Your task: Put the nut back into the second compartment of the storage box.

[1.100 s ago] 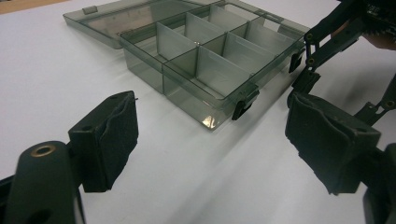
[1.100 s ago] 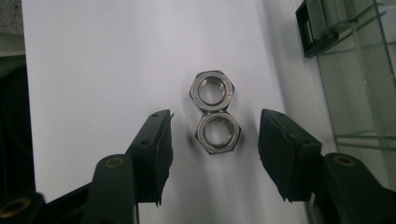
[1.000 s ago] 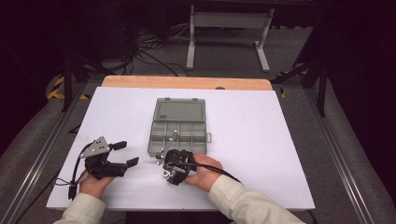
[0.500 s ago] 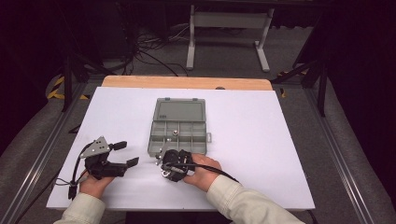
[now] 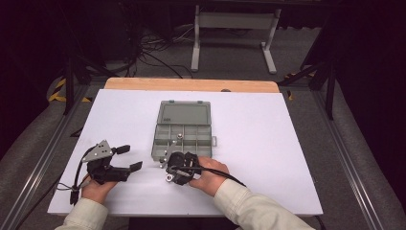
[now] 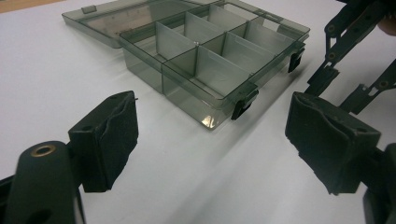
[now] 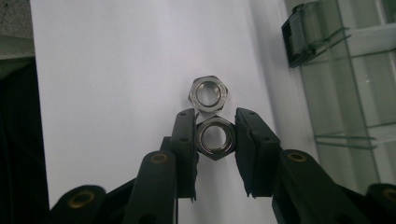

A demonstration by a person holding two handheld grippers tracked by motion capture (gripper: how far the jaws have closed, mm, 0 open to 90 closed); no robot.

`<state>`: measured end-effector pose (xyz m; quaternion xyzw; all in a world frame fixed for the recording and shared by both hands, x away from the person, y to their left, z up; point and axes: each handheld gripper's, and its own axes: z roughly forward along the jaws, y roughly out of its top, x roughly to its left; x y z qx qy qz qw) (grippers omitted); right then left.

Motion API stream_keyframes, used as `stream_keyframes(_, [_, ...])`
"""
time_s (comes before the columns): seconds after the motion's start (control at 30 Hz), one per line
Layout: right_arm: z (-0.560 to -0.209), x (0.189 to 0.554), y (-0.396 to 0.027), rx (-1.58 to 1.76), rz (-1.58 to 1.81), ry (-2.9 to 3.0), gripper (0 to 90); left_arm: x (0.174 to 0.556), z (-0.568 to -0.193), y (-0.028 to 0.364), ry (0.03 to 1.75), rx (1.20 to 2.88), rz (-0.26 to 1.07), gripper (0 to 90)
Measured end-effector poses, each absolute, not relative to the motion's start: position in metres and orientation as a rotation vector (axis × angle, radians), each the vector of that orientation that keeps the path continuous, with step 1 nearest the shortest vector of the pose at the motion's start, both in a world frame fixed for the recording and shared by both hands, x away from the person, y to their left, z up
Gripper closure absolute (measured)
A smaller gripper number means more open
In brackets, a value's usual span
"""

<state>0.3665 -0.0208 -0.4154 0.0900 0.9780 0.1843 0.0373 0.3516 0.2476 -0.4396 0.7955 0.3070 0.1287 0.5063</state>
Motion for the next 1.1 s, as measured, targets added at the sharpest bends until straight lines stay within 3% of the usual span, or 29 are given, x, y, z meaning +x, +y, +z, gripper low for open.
stream_keyframes(1.1, [-0.355,0.418,-0.026,0.401,0.671,2.964,69.6,0.352,-0.44,0.247,0.736,1.92,0.312,17.9])
